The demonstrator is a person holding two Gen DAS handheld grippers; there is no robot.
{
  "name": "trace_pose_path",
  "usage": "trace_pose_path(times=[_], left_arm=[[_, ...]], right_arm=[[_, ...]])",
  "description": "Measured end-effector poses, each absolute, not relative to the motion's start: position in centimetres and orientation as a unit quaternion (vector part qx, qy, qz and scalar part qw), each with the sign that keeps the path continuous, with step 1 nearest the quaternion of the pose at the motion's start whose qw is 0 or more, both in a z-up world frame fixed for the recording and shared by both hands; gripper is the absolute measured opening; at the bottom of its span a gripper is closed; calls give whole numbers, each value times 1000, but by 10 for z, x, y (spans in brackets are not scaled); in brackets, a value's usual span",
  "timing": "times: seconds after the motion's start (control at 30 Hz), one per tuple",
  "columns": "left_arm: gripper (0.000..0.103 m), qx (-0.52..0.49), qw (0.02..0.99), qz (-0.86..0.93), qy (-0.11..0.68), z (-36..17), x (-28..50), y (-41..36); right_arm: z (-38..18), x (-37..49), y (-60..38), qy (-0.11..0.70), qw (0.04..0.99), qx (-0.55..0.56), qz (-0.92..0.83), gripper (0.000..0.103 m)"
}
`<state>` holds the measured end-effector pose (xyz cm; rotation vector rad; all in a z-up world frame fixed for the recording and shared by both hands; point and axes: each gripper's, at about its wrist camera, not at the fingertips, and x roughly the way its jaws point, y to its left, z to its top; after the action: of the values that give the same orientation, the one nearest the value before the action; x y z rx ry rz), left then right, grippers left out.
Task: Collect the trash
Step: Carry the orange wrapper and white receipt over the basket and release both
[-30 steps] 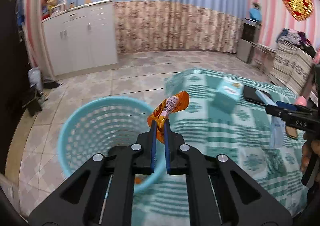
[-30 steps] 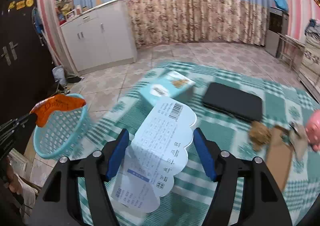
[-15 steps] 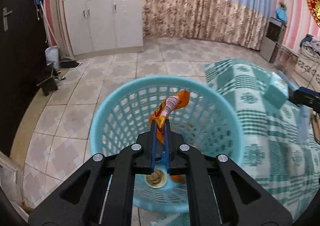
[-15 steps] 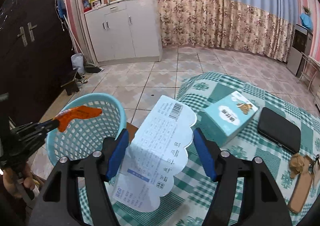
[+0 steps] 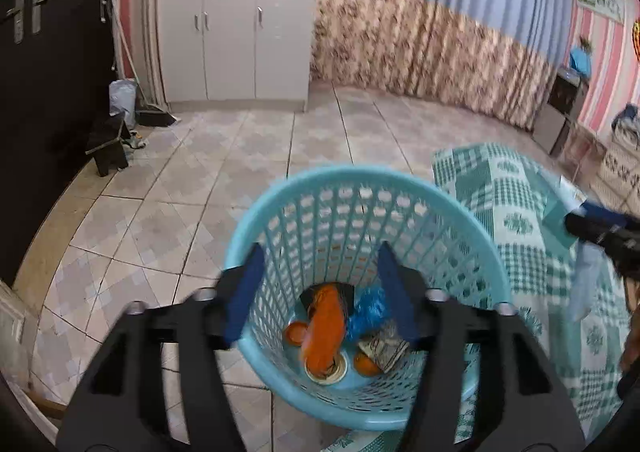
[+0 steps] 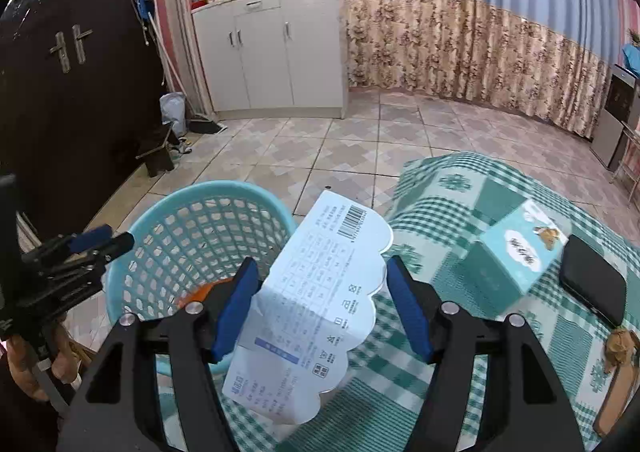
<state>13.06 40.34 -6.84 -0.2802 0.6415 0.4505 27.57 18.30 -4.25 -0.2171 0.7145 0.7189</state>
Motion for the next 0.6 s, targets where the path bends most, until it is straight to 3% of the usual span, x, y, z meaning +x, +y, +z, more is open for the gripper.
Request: trace_pose_path(times=[0.27, 0.53, 0.6], left_arm=[[92, -143, 918, 274, 250, -43, 105, 419], [94, -142, 910, 300, 248, -41, 93, 429], [94, -148, 910, 300, 246, -41, 91, 431]], right_arm=[[-43, 264, 232, 331, 862, -121, 366, 66], [-59, 263, 265, 335, 854, -118, 380, 67], [-62, 260, 266, 329, 856, -122, 380, 78]])
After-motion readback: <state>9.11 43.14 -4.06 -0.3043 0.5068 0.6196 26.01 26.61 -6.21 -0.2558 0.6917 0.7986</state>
